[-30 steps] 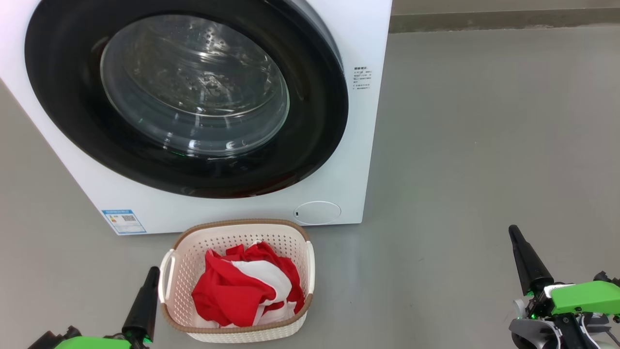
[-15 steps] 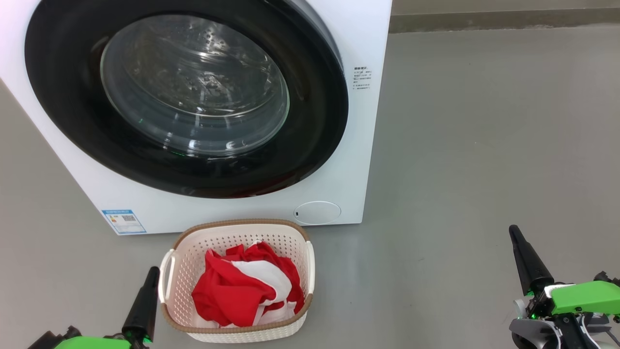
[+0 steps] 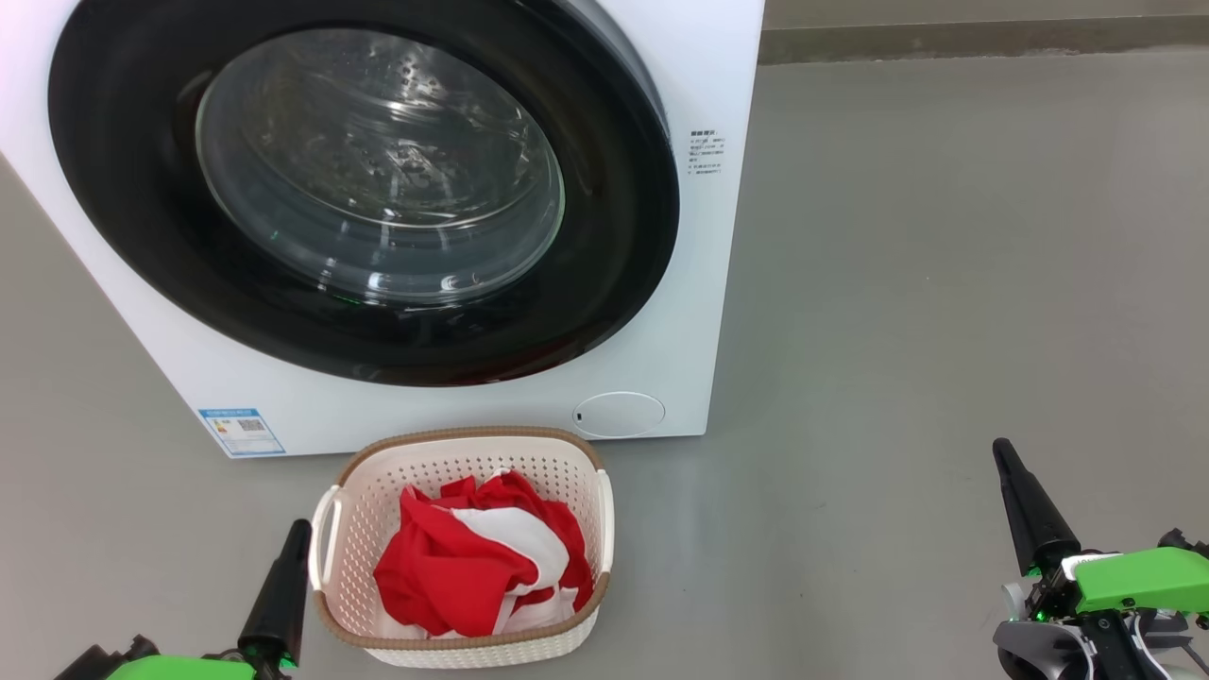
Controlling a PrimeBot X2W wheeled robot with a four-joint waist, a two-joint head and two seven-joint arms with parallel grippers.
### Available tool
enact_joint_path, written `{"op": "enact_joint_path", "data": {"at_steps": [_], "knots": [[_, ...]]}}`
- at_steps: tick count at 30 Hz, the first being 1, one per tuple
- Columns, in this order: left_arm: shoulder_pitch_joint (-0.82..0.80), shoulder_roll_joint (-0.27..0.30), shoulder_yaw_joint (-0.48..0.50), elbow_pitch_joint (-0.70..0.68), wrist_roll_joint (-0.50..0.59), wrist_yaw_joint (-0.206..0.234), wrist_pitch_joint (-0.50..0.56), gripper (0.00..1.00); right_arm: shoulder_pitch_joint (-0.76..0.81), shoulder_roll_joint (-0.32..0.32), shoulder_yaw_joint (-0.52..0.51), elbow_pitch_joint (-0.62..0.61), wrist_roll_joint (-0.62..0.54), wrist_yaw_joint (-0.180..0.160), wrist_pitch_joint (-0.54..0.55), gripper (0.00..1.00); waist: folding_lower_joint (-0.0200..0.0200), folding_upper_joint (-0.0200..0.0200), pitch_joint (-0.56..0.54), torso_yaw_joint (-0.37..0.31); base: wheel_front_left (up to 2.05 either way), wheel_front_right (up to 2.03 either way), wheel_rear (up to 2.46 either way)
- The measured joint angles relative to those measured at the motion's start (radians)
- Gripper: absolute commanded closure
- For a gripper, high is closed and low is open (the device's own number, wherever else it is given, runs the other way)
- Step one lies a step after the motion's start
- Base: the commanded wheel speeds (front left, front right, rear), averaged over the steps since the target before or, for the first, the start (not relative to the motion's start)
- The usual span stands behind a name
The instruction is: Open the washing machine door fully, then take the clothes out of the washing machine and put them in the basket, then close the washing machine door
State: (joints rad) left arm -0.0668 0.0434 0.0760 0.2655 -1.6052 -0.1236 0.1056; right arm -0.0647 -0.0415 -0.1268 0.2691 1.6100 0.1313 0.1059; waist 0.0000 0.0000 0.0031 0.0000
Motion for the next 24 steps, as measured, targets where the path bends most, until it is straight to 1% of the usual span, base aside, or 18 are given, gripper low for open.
{"op": "enact_joint_path", "data": {"at_steps": [24], "knots": [[0.0,-0.002,0.001,0.0,0.0,0.0,0.0,1.0,0.0,0.0,-0.002,0.0,0.0,0.0,0.0,1.0,0.0,0.0,0.0,0.0,0.0,0.0,0.0]]}}
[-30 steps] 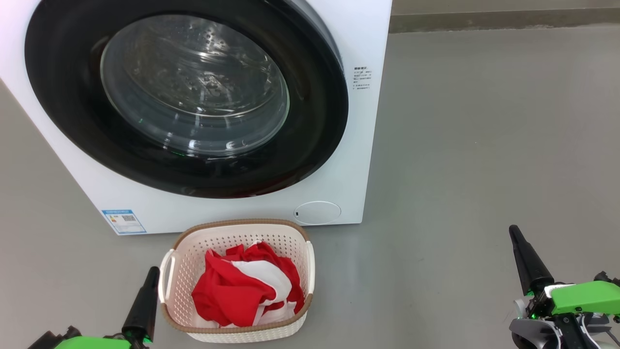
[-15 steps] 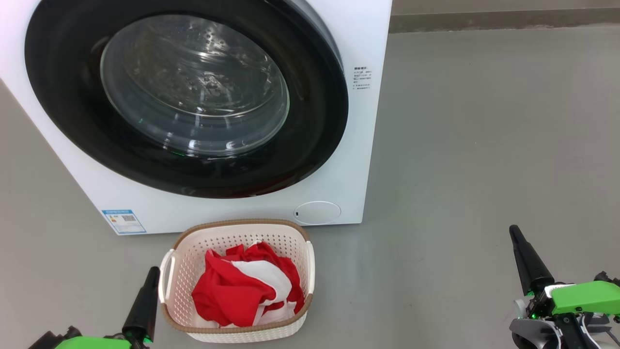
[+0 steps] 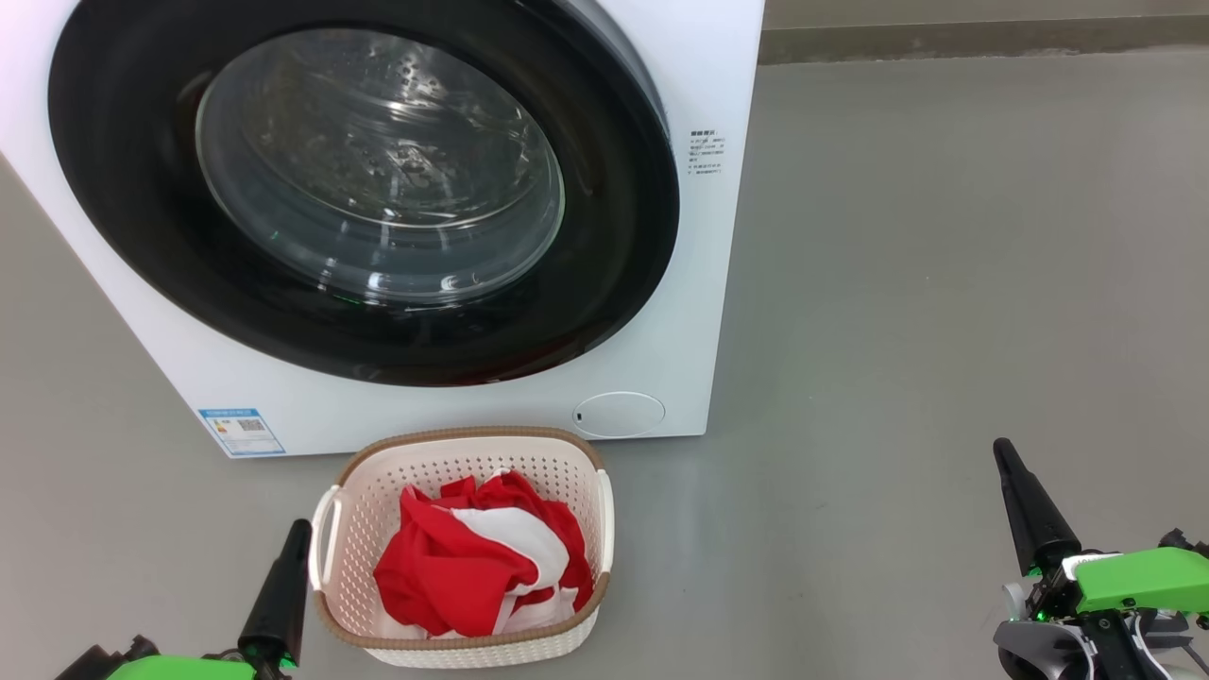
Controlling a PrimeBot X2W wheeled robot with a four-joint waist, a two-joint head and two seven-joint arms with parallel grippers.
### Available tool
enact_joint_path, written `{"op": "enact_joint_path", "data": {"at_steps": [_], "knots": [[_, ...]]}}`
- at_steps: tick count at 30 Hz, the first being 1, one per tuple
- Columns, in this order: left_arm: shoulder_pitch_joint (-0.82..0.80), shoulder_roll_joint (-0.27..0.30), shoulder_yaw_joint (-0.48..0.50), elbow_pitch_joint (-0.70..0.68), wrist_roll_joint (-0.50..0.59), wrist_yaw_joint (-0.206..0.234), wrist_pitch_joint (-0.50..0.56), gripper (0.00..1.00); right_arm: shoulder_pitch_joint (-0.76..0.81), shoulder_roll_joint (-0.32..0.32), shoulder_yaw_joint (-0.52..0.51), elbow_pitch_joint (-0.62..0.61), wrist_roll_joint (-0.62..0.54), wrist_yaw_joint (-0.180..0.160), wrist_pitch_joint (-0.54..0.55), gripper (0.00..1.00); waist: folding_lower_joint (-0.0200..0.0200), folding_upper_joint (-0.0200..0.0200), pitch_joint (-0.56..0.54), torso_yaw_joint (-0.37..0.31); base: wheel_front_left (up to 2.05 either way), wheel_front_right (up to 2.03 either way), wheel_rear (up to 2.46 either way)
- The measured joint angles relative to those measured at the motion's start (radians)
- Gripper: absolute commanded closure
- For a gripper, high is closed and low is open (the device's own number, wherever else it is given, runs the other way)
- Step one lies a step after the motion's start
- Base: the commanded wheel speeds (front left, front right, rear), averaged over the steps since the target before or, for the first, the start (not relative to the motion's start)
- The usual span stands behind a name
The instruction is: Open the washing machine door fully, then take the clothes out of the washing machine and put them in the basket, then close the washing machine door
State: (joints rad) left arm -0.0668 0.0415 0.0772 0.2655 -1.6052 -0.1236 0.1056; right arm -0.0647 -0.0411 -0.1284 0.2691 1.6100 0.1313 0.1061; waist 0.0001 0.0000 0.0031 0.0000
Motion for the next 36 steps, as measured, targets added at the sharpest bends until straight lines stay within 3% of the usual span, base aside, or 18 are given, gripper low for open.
{"op": "enact_joint_path", "data": {"at_steps": [36], "knots": [[0.0,-0.001,0.001,0.0,0.001,0.0,0.0,1.0,0.0,0.001,-0.001,0.0,0.0,0.0,0.0,1.0,0.0,0.0,0.0,0.0,0.0,0.0,0.0]]}}
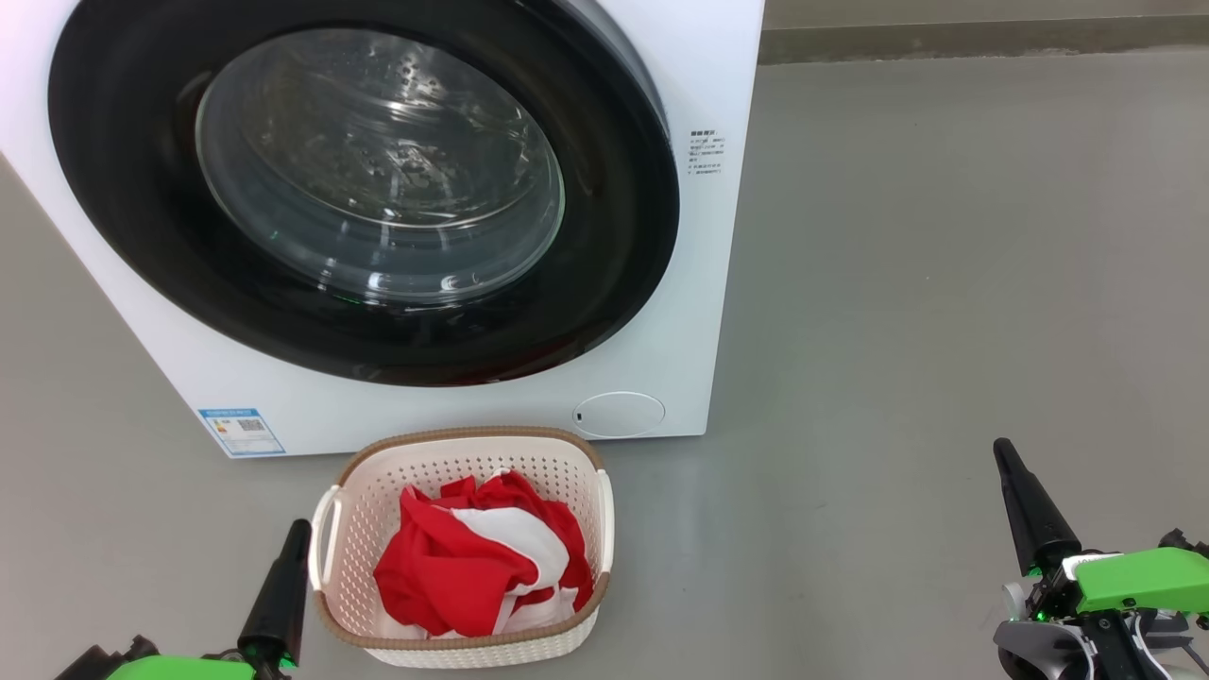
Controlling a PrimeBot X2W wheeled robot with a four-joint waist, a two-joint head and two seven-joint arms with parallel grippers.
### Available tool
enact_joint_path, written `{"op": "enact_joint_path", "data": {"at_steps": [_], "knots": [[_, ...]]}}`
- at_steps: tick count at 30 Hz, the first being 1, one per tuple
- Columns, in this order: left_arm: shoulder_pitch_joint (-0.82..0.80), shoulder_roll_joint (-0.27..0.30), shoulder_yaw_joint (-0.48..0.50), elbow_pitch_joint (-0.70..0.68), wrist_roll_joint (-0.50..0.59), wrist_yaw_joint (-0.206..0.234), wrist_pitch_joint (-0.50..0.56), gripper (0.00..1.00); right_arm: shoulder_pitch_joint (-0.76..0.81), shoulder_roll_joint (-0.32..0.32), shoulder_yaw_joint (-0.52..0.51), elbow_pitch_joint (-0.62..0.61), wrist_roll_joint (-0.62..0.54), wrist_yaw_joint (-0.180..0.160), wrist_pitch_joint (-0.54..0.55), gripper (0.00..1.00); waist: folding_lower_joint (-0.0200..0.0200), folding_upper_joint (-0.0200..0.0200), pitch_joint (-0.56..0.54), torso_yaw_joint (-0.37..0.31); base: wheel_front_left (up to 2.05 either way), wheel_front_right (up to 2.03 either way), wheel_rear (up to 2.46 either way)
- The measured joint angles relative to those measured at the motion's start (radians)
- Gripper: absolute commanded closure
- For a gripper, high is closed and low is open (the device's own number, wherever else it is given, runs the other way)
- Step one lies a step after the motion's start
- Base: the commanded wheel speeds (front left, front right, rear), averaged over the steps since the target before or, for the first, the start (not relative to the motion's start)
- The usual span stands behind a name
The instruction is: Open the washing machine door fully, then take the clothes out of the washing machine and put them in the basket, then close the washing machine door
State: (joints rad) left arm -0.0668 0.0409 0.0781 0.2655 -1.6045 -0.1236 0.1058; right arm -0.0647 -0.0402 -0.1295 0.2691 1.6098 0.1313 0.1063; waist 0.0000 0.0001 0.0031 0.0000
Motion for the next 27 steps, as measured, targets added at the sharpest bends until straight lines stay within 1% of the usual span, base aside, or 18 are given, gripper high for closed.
{"op": "enact_joint_path", "data": {"at_steps": [27], "knots": [[0.0,-0.001,0.001,0.0,0.0,0.0,0.004,1.0,0.0,0.0,-0.001,0.0,0.0,0.0,0.001,1.0,0.0,0.0,0.0,0.0,0.0,0.0,0.0]]}}
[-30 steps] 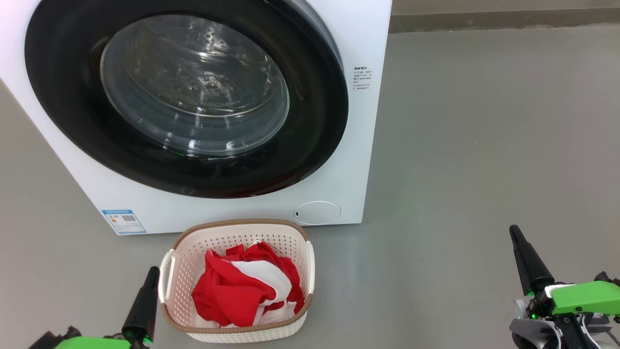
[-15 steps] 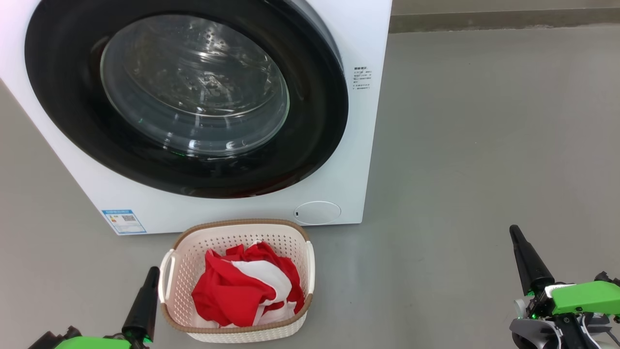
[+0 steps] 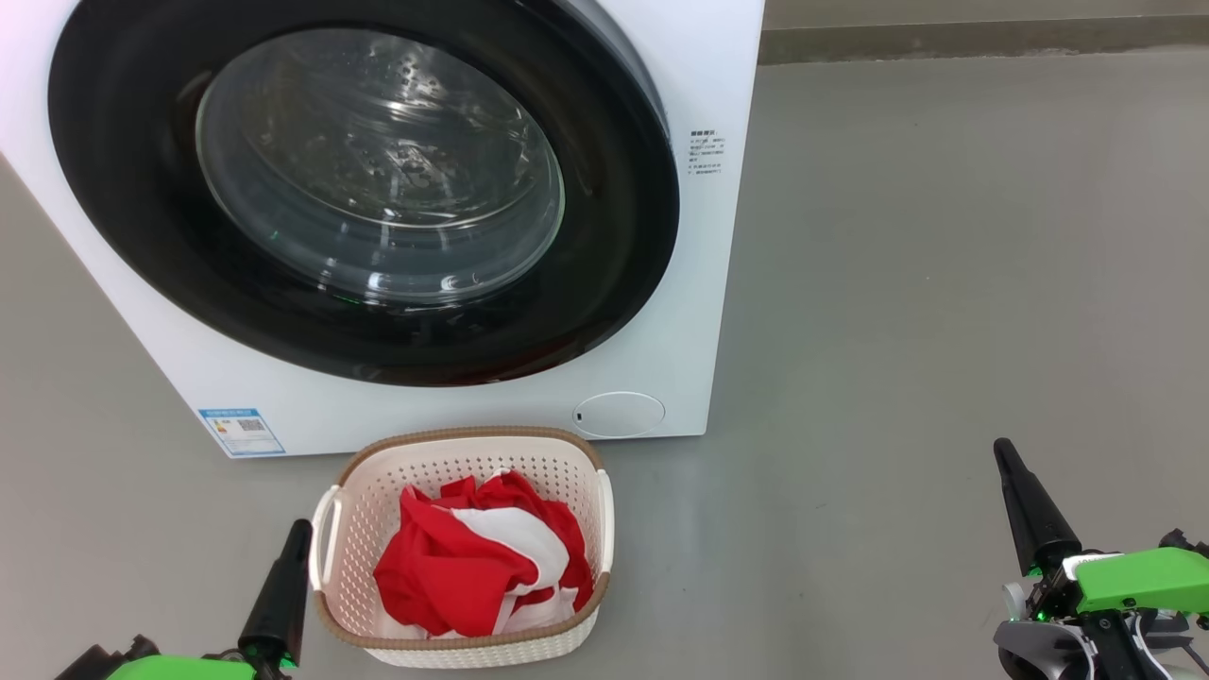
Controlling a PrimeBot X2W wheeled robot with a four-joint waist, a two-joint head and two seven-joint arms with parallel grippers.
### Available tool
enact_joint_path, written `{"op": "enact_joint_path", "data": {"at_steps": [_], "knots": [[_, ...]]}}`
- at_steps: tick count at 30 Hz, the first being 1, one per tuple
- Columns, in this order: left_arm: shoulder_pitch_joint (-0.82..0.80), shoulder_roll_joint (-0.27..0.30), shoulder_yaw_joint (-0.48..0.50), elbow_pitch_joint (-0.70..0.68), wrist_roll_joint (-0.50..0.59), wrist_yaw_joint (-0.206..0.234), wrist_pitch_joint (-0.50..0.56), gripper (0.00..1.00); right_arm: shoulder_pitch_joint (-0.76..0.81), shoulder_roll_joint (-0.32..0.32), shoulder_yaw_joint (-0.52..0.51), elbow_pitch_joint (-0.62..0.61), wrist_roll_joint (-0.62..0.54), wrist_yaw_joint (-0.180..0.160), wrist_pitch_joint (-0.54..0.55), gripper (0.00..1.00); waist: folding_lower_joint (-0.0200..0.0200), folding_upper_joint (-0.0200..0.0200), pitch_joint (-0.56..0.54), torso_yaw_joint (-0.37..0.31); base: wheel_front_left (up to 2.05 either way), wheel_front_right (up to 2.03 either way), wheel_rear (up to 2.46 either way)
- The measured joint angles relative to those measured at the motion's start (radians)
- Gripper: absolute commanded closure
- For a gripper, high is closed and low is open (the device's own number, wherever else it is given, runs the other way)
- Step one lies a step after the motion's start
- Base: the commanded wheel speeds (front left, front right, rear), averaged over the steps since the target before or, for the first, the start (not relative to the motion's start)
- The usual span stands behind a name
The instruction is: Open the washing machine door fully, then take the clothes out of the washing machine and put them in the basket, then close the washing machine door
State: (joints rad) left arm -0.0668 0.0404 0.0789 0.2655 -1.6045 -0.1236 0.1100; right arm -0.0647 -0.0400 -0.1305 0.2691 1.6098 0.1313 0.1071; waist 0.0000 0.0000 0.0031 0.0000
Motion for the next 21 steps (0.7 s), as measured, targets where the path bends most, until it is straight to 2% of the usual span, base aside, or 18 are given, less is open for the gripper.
{"op": "enact_joint_path", "data": {"at_steps": [21], "knots": [[0.0,0.0,0.0,0.0,0.0,0.0,0.0,1.0,0.0,0.0,0.0,0.0,0.0,0.0,0.0,1.0,0.0,0.0,0.0,0.0,0.0,0.0,0.0]]}}
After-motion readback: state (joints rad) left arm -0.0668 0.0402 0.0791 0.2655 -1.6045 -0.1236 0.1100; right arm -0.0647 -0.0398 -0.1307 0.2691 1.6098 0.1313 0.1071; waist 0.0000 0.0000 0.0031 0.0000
